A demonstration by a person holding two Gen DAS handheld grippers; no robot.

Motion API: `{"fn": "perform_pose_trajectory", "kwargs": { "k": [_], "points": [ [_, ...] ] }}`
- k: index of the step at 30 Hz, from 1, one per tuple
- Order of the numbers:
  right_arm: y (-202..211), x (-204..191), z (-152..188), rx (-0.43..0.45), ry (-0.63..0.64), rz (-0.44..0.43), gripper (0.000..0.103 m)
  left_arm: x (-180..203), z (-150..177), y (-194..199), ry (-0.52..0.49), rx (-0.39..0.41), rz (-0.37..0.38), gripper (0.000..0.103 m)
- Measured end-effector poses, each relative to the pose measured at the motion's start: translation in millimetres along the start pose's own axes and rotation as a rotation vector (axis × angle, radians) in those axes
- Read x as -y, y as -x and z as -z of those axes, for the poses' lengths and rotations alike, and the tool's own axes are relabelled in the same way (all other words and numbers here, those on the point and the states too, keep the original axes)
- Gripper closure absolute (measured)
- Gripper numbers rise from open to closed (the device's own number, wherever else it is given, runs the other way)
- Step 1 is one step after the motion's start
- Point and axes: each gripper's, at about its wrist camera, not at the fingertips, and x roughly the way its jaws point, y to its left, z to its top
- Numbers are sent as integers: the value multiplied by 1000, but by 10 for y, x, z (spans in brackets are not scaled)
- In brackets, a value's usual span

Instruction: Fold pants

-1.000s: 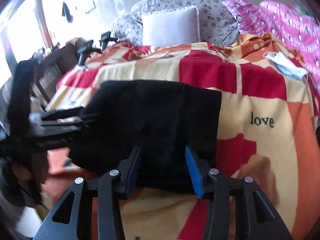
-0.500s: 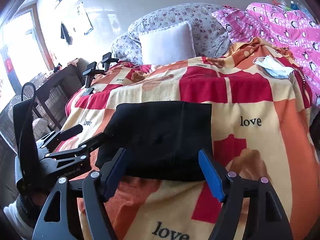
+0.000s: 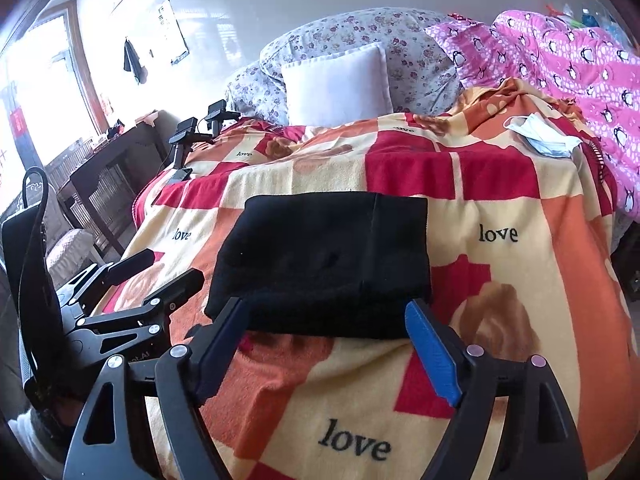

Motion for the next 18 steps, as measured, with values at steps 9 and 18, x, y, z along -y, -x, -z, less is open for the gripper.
{"fn": "perform_pose_trajectory", "kwargs": {
  "k": [9,18],
  "points": [
    [50,-73,-6,4,18,26,19,-3,16,85,0,12,-6,23],
    [18,-107,9,-11,25,25,19,-12,18,111,-1,17,-11,23]
  ]
}}
